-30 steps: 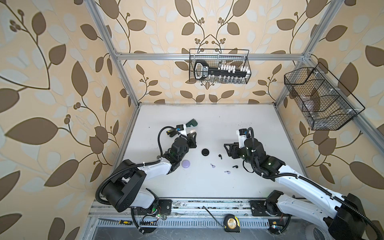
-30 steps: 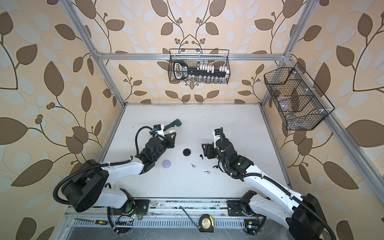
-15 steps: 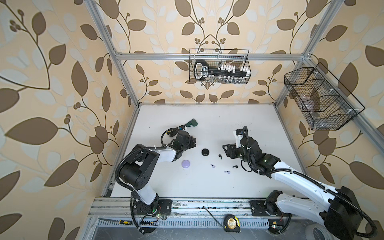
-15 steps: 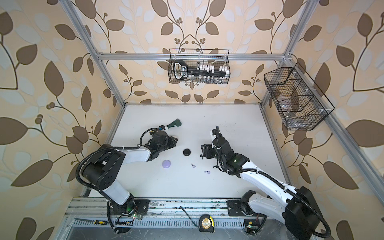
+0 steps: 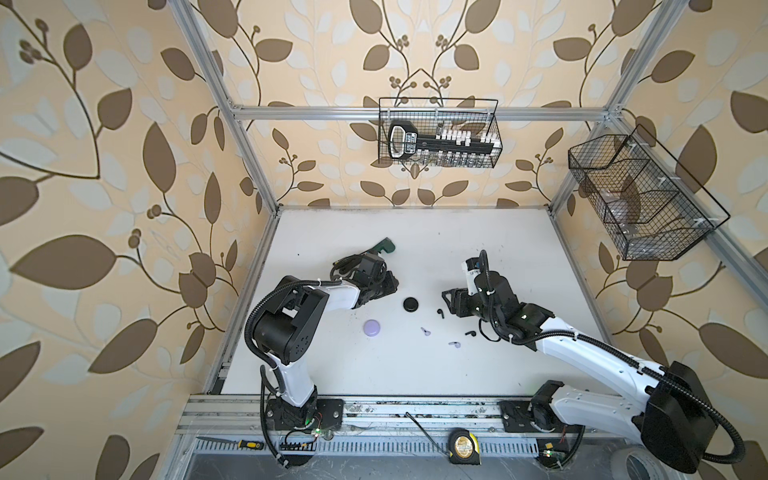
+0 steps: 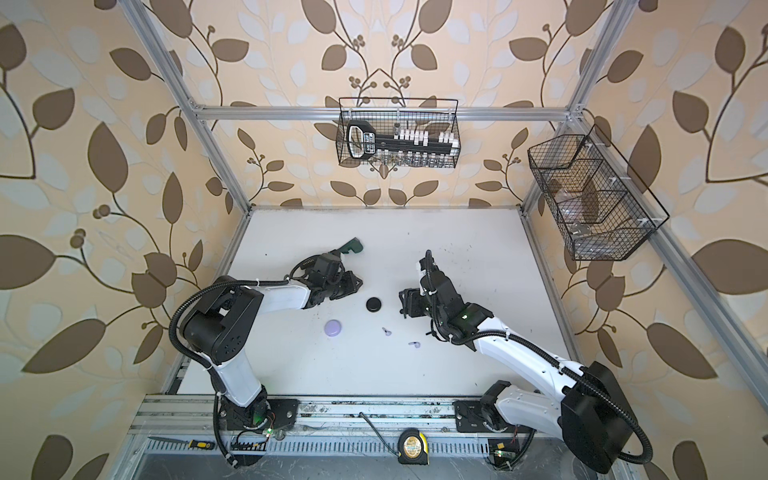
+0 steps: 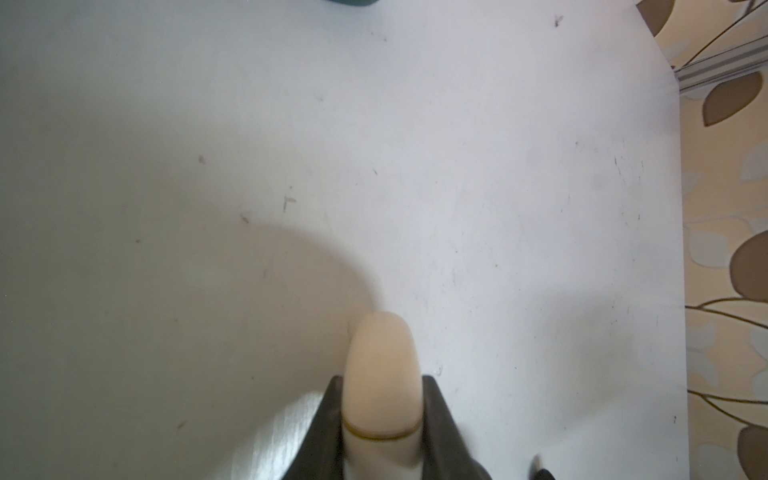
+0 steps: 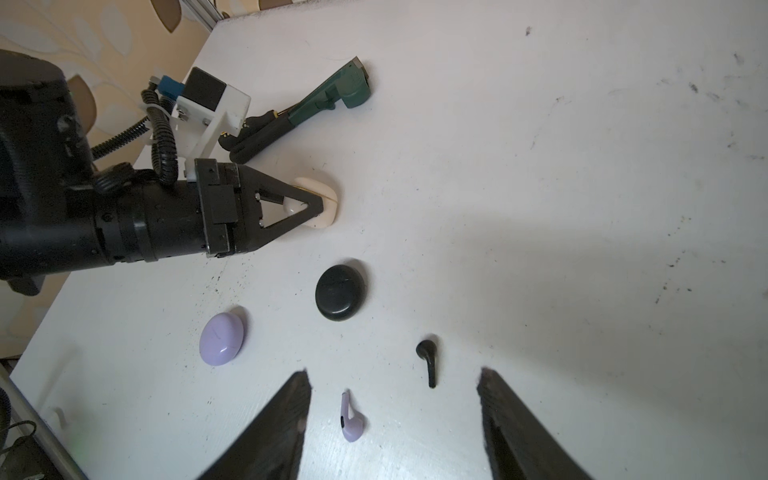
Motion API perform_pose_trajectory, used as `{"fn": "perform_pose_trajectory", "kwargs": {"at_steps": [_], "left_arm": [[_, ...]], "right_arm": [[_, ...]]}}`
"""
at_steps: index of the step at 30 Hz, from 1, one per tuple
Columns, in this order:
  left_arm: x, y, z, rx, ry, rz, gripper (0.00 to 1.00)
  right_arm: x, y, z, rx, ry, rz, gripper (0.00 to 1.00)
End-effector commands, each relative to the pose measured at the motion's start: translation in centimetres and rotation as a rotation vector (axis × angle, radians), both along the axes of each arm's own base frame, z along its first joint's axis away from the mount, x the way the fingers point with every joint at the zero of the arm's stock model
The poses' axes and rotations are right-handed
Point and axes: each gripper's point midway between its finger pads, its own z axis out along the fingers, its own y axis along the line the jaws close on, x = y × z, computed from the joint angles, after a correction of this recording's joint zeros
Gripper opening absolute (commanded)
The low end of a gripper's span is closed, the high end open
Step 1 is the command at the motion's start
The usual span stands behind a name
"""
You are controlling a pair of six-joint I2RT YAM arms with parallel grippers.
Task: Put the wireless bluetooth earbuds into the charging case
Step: 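Set the closed cream case down with the left gripper while the right draws back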
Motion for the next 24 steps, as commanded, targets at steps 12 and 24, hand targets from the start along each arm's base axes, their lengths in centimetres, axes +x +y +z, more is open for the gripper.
{"fn": "perform_pose_trajectory", "kwargs": {"at_steps": [12, 24], "left_arm": [[-1.2, 1.7, -1.0, 0.02, 0.097, 0.111, 0.21], [-0.2, 4.8, 2.7, 0.18, 0.016, 0.19, 0.98]], "right_arm": [[0.5, 0.7, 0.4, 0.011, 0.009, 0.01, 0.65], [-0.1, 2.0, 2.1, -0.015, -0.088, 0.072, 0.72]]}}
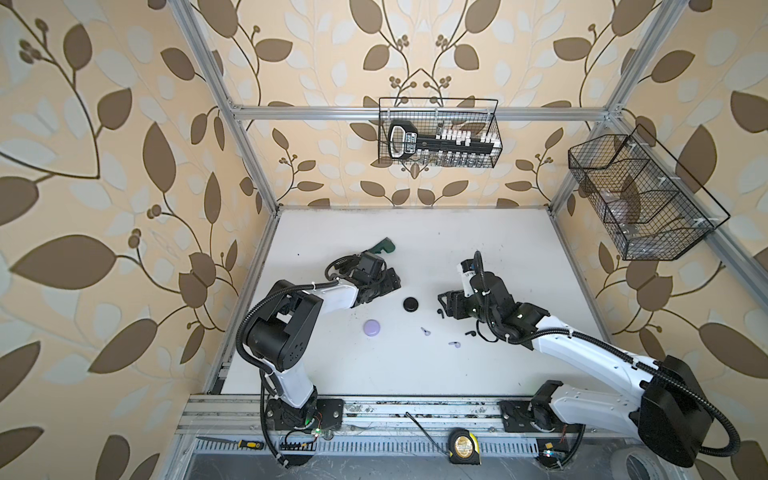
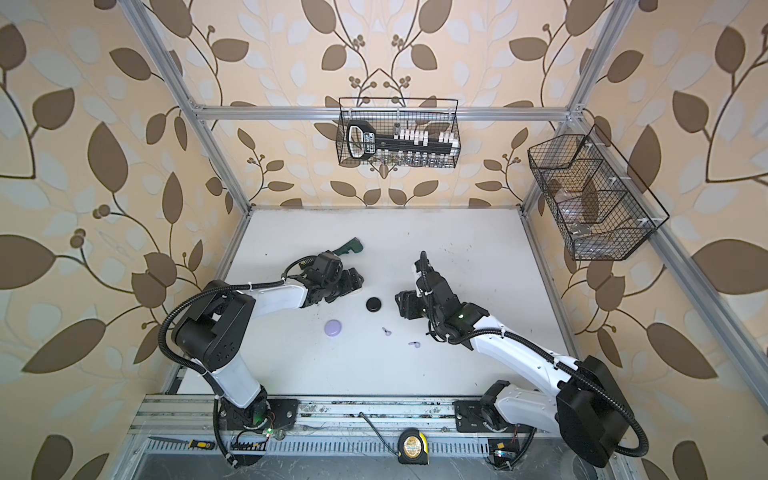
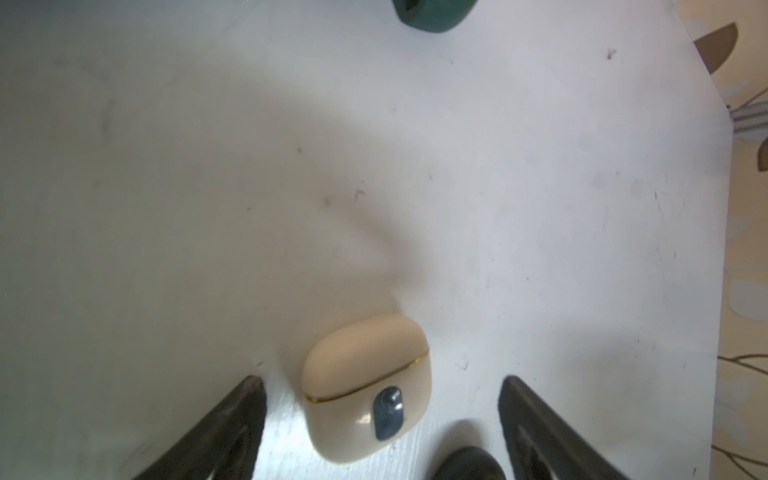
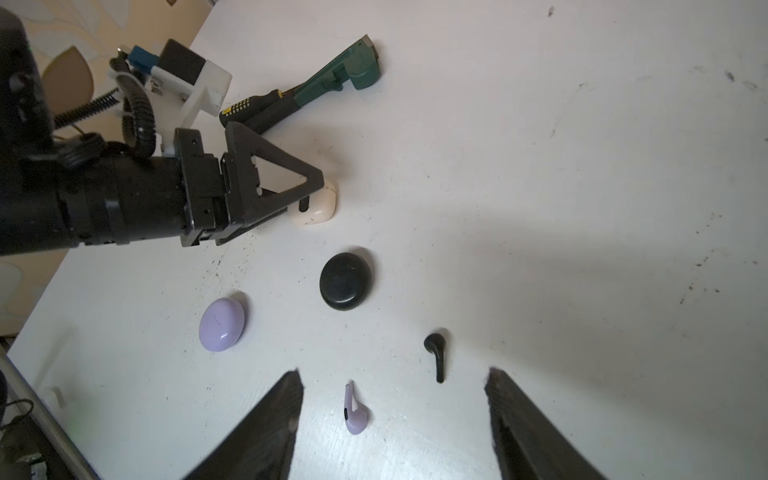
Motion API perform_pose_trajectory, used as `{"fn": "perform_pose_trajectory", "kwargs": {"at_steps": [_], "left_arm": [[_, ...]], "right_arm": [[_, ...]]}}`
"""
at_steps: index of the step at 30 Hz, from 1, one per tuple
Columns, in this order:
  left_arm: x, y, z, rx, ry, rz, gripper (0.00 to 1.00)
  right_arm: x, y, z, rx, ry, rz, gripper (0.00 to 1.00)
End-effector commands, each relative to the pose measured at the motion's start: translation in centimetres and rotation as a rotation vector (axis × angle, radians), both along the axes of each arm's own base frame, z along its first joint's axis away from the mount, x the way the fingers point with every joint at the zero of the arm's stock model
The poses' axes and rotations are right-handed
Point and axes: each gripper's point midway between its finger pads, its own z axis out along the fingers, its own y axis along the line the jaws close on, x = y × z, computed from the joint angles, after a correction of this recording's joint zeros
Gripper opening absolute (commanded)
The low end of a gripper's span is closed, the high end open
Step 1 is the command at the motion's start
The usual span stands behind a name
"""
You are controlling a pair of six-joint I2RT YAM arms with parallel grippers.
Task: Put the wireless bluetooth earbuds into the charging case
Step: 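Set the closed cream case down with the left gripper while the right draws back, then move the right gripper over the black round case and lower it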
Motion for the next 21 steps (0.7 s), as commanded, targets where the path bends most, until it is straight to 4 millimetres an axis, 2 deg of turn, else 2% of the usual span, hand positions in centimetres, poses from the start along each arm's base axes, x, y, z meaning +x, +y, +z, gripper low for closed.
{"fn": "perform_pose_trajectory", "kwargs": {"at_steps": [1, 4, 7, 10, 13, 14, 18, 21], "left_arm": [[0.4, 2.8, 2.8, 0.116, -0.03, 0.103, 0.99], [0.5, 5.3, 5.3, 0.191, -0.015, 0.24, 0.99], [0.5, 6.6, 7.3, 0.267, -0.001, 0.277, 0.99], [0.2, 7.2, 7.6, 0.271, -0.047, 0.292, 0.99], [-0.1, 7.4, 8.9, 0.214, -0.16, 0.291, 0.99], [-0.4, 7.7, 10.1, 0.191, -0.206, 0.302, 0.99], [-1.7, 7.5, 12.3, 0.123, -0.293, 0.264, 0.99], [-2.3, 7.5, 13.4, 0.077, -0.357, 0.246, 0.99]], "right_arm": [[0.3, 0.9, 3.0, 0.007, -0.114, 0.033, 0.73], [-0.2, 1.4, 4.1, -0.014, -0.202, 0.05, 0.67], [-1.1, 2.1, 5.1, -0.023, -0.311, 0.086, 0.68], [-1.7, 2.1, 5.9, -0.047, -0.38, 0.095, 0.69], [-1.6, 2.2, 5.5, -0.05, -0.329, 0.119, 0.79], [-1.4, 2.2, 5.1, -0.039, -0.312, 0.127, 0.81], [-0.2, 2.1, 3.4, 0.0, -0.246, 0.122, 0.83], [1.7, 2.2, 2.8, 0.033, -0.18, 0.064, 0.82]]}}
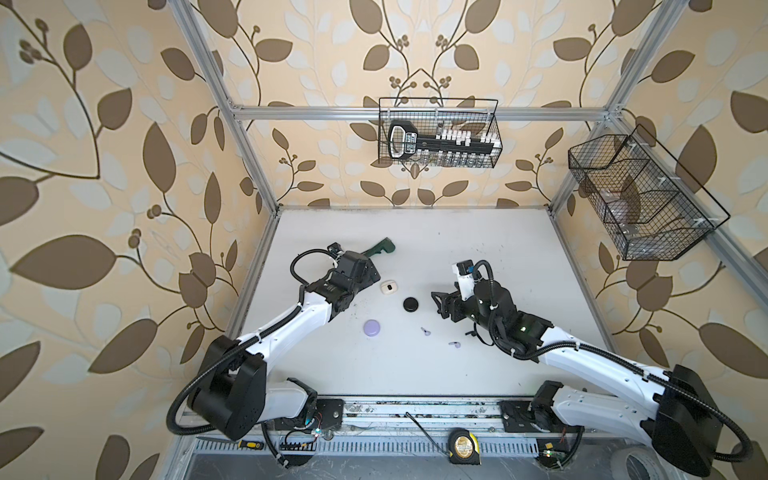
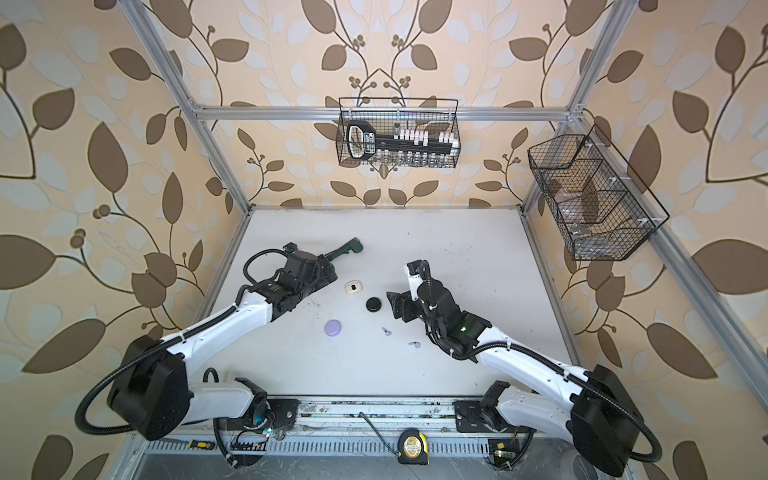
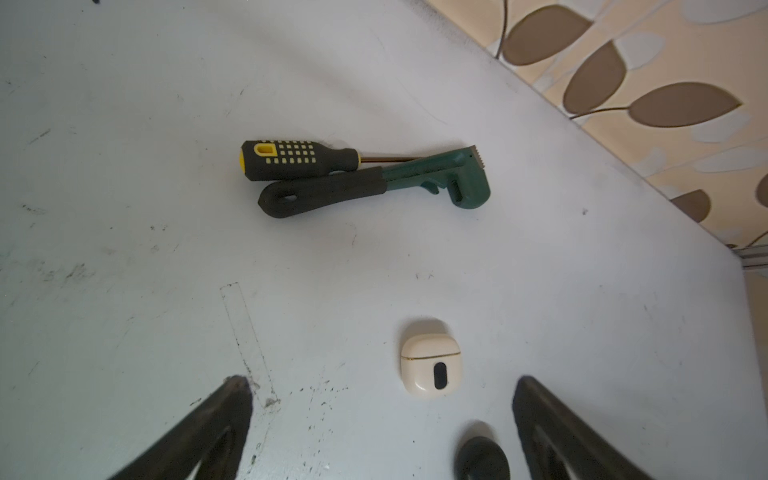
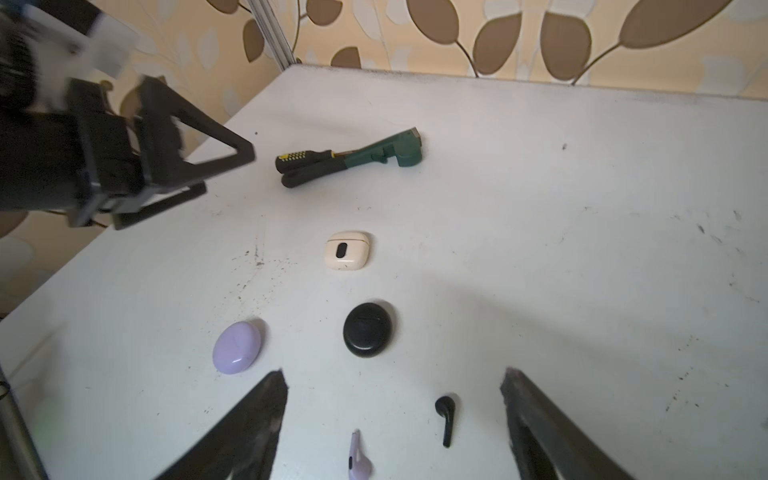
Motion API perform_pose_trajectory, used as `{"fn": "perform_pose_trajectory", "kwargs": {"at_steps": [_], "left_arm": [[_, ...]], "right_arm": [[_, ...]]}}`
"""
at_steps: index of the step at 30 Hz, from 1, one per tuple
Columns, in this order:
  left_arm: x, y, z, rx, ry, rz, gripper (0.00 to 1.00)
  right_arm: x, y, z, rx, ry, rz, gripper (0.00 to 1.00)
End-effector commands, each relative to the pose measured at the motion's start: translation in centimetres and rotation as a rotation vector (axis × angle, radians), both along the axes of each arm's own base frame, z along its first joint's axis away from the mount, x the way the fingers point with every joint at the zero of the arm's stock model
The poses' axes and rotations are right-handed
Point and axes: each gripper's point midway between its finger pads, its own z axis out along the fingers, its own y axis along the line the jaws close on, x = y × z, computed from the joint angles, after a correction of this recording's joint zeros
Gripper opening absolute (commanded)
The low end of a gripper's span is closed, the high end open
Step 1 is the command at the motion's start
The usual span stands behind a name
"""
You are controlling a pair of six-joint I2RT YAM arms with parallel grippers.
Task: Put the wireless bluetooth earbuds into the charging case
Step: 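Move the right gripper over the black round case and lower it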
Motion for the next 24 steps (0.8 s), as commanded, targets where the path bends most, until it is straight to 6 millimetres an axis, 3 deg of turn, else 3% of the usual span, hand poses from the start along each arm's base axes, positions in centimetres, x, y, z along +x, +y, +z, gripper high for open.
{"fn": "perform_pose_trajectory", "kwargs": {"at_steps": [1, 7, 15, 19, 24], "left_arm": [[0.3, 0.0, 3.0, -0.043, -0.156, -0.013, 0.99], [-0.6, 0.6, 4.0, -0.074, -0.248, -0.009, 0.99], [-0.4, 0.1, 3.4, -0.082, -0.238, -0.025, 0.99], [-0.1, -0.1, 2.8, -0.074, -0.213, -0.03, 0.99], [-0.1, -0.3, 2.8, -0.081, -0.211, -0.039, 0.99]], "right_arm": [[1.8, 1.3, 0.2, 0.067, 0.078, -0.017, 0.81], [4.9, 3.4, -2.3, 0.038, 0.197, -0.074, 0.74], [5.3, 5.4, -8.7, -0.058, 0.417, -0.025, 0.62], [5.5, 4.9, -10.7, -0.122, 0.479, -0.066, 0.44], [5.3, 3.7, -12.4, -0.174, 0.511, -0.11, 0.38]]}}
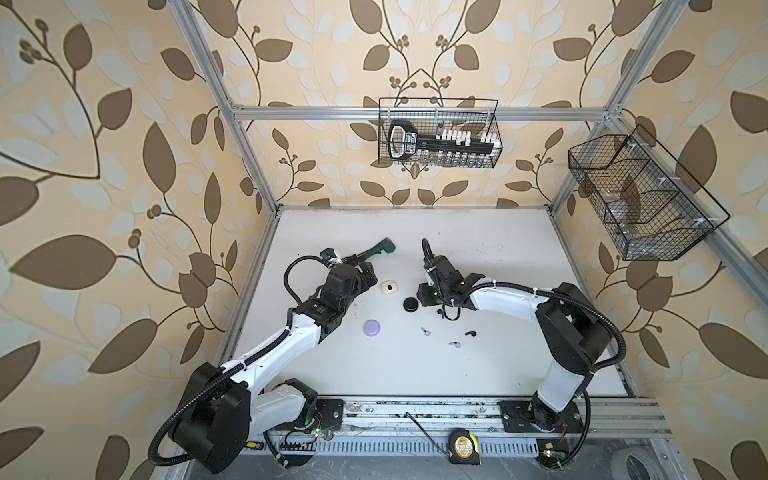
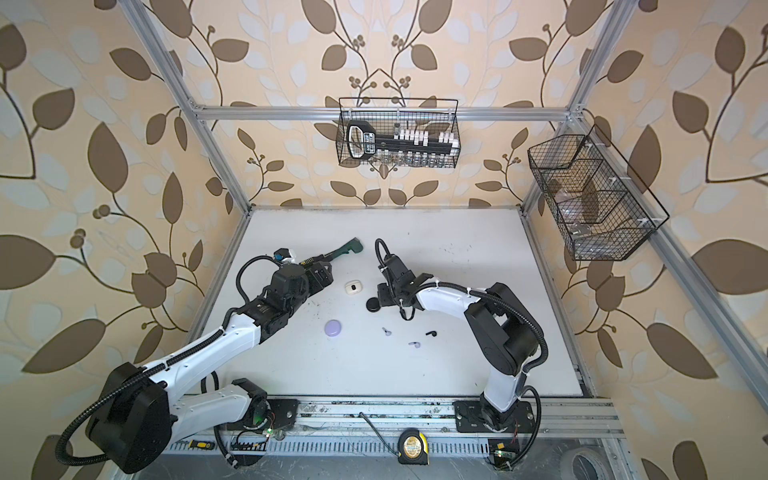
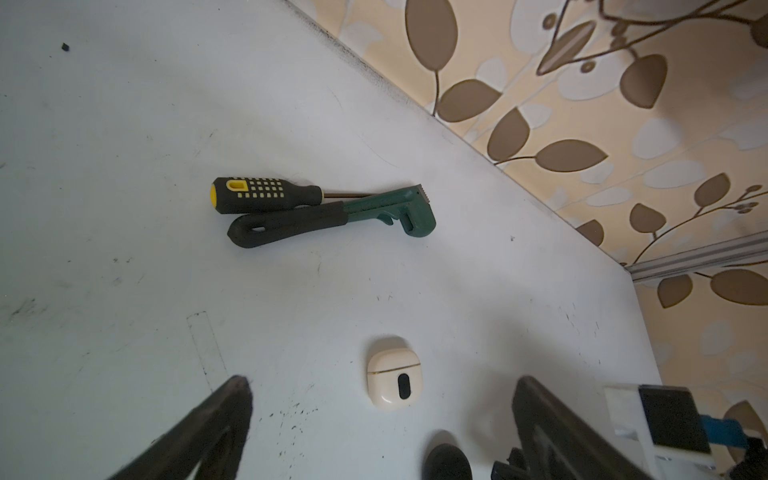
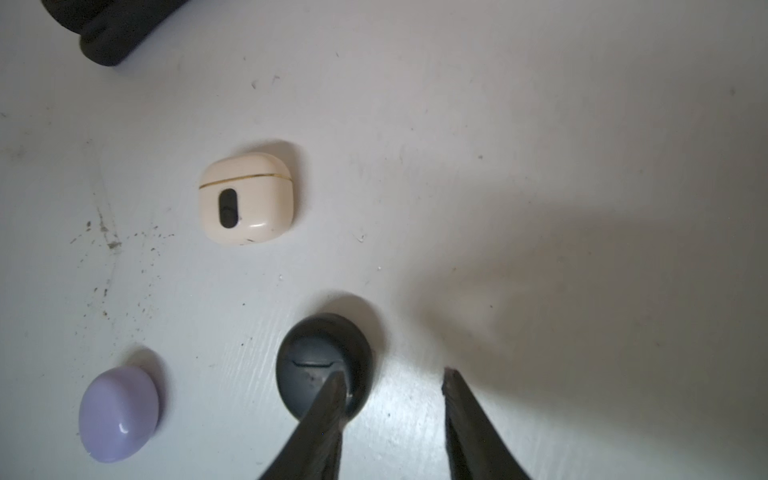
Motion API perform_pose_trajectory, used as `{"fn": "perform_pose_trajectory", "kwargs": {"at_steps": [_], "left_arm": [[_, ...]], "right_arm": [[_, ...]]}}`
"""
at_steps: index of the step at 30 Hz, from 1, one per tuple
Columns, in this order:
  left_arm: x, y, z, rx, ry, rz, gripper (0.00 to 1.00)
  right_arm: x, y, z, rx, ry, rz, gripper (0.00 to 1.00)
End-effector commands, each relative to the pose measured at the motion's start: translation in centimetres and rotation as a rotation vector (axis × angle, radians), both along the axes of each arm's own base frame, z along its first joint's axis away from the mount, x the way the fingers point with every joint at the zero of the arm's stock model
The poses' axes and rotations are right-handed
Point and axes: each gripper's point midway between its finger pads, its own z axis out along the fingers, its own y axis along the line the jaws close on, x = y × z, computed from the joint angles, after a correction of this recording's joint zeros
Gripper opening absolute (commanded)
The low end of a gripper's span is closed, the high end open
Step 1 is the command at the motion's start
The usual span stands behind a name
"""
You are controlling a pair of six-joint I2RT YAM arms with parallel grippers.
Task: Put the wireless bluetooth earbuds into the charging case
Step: 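Move the right gripper over the black round case and lower it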
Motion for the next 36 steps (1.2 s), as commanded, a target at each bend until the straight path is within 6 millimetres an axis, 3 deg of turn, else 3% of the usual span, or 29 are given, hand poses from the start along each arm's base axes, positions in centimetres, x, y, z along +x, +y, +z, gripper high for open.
{"fn": "perform_pose_trajectory", "kwargs": {"at_steps": [1, 13, 36], "left_arm": [[0.6, -0.4, 1.8, -0.015, -0.054, -0.017, 0.99], [0.6, -0.5, 1.9, -0.018, -0.055, -0.021, 0.99], [0.6, -0.2, 2.0, -0.003, -0.061, -0.009, 0.99]], "right_arm": [[0.0, -0.8, -1.3, -0.054, 0.045, -0.027, 0.36], [-0.6, 0.1, -3.2, -0.101, 0.102, 0.003, 0.31], [-3.2, 3.0, -2.4, -0.111, 0.072, 0.074, 0.31]]}}
